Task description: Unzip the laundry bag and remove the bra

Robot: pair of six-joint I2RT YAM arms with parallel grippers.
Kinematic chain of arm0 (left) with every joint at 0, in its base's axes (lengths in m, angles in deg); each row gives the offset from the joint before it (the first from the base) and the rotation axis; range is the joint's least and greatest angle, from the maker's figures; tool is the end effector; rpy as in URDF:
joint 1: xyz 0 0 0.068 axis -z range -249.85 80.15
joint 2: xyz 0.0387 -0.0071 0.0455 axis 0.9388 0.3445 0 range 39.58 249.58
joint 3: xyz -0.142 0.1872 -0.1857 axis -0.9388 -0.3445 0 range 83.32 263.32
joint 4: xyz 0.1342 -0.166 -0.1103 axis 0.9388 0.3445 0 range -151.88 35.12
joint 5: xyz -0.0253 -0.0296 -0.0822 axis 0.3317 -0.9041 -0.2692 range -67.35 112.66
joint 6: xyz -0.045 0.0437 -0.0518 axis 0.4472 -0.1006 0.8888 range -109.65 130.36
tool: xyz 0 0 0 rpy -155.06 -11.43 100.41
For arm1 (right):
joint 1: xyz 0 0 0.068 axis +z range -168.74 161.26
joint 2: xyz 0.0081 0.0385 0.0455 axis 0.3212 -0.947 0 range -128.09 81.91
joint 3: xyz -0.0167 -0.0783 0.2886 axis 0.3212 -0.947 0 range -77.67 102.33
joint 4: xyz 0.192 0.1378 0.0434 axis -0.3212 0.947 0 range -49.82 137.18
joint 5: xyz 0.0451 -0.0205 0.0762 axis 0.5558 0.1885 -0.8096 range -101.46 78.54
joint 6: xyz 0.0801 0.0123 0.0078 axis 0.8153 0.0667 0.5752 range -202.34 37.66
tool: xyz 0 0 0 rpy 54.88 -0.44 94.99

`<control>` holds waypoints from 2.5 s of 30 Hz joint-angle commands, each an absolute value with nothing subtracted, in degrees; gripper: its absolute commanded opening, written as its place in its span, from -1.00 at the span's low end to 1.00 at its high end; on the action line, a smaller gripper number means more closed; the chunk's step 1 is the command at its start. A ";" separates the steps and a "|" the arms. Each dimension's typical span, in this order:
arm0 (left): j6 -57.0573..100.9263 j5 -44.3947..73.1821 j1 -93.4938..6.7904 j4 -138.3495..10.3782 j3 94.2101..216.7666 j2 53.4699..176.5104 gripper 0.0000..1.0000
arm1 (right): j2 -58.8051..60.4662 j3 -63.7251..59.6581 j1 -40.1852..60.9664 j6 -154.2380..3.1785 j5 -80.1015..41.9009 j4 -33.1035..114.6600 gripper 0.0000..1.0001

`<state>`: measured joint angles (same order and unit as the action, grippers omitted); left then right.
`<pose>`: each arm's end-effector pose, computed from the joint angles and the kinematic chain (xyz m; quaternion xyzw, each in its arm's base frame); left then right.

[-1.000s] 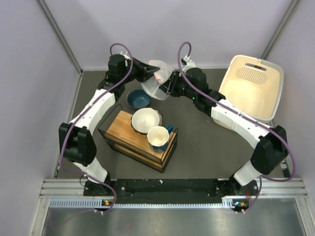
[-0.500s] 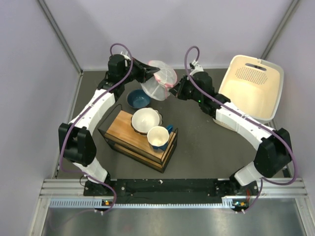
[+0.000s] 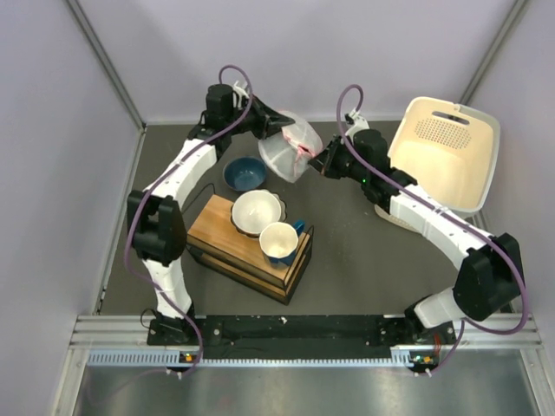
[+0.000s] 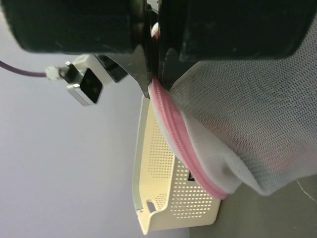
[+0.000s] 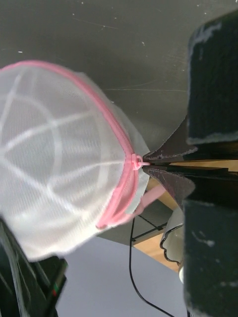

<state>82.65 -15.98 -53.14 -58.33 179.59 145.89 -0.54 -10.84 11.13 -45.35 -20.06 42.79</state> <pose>0.4247 -0.1736 0.3833 -0.1648 0.7514 -0.5945 0.2341 0.2970 0.1827 0.3554 0.0063 0.8091 0.3727 0.4543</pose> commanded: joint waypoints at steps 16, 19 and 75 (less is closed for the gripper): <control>59.32 -12.18 -52.63 -39.66 196.52 153.15 0.71 | -6.68 -6.56 10.97 -45.69 -22.80 43.08 -1.00; 56.15 -9.78 -52.10 -37.45 193.02 148.05 0.72 | -6.60 -6.74 10.97 -45.78 -23.06 42.91 -1.00; 54.39 -5.82 -50.51 -30.94 195.90 151.29 -1.00 | 0.26 -17.28 11.23 -51.93 -22.53 45.98 -1.00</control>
<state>56.77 -5.84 -48.22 -30.27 191.78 154.17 -2.25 -15.08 11.09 -49.55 -22.81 45.35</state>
